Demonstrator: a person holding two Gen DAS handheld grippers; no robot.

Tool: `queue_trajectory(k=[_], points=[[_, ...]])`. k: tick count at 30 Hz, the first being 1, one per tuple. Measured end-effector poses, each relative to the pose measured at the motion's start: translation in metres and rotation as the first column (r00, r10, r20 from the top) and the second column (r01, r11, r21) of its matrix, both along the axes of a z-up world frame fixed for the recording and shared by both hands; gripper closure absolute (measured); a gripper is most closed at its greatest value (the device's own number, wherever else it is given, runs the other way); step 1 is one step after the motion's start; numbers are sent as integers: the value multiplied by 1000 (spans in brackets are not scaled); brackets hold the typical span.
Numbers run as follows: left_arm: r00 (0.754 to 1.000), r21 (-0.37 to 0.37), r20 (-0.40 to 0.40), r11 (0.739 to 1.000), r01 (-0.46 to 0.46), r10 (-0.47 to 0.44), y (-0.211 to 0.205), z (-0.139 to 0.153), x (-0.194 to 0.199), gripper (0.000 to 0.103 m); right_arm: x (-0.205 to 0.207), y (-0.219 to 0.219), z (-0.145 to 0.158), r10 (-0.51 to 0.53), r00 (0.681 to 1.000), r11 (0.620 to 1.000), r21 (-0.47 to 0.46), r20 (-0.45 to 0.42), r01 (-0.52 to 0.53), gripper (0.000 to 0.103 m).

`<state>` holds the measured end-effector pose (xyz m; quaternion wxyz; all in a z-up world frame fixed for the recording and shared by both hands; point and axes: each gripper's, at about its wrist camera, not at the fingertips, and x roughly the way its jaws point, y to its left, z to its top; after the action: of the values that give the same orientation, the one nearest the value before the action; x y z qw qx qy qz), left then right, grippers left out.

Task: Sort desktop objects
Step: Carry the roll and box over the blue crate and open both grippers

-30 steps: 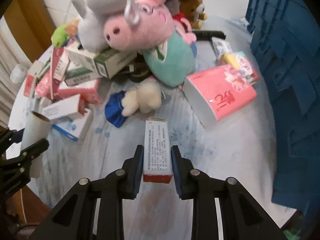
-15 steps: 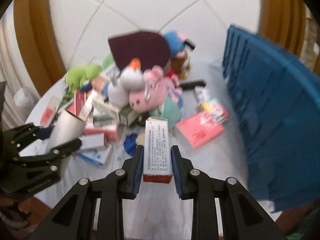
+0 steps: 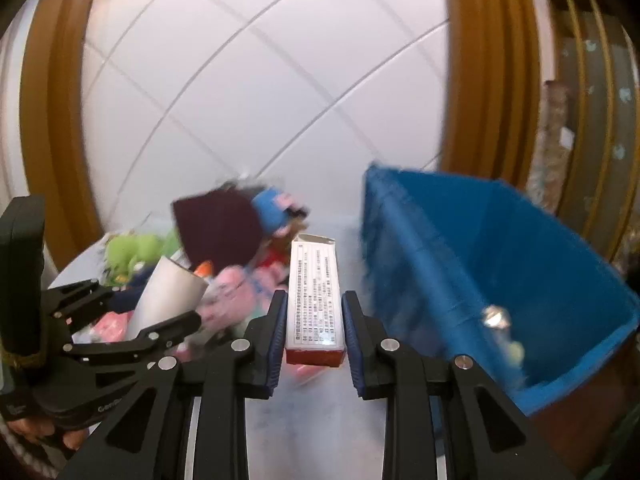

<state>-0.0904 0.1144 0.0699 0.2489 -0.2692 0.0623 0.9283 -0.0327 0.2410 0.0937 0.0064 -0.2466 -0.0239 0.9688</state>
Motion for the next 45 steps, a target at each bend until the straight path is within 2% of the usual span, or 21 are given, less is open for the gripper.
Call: queue_trajectory(k=[5, 10, 16, 21, 26, 28, 30, 35, 37, 39, 42, 45], points=[[998, 29, -69, 1000, 6, -4, 83, 33, -2, 58, 5, 82, 29, -46, 996, 999, 23, -75, 48, 76], [996, 40, -89, 999, 12, -9, 174, 54, -6, 58, -15, 172, 33, -91, 992, 995, 38, -87, 94, 76], [1000, -4, -18, 1000, 19, -19, 270, 50, -19, 58, -41, 256, 22, -111, 993, 992, 62, -41, 113, 76], [999, -43, 25, 999, 27, -26, 316, 42, -25, 58, -52, 316, 7, -155, 988, 986, 67, 1, 154, 76], [998, -84, 48, 996, 33, -29, 352, 34, -32, 58, -54, 357, -7, -181, 983, 982, 54, 33, 179, 76], [996, -94, 84, 995, 33, -25, 357, 29, -38, 58, -58, 368, -13, -182, 982, 983, 44, 46, 180, 76], [991, -84, 127, 996, 43, -32, 361, 25, -39, 58, -62, 375, -17, -184, 981, 982, 43, 59, 182, 76], [990, -114, 140, 993, 10, 7, 362, 22, -39, 57, -62, 377, -20, -178, 981, 983, 47, 71, 175, 76], [990, -134, 140, 991, 6, 13, 364, 20, -38, 52, -62, 378, -20, -173, 982, 985, 39, 72, 171, 76], [991, -154, 130, 988, 10, 11, 369, 20, -36, 41, -62, 376, -21, -171, 982, 985, 47, 78, 168, 76], [993, -159, 120, 987, 7, 12, 369, 21, -36, 37, -62, 376, -21, -178, 981, 983, 49, 76, 175, 67], [991, -151, 131, 989, 2, 18, 368, 21, -37, 37, -61, 374, -19, -184, 980, 982, 46, 76, 181, 47]])
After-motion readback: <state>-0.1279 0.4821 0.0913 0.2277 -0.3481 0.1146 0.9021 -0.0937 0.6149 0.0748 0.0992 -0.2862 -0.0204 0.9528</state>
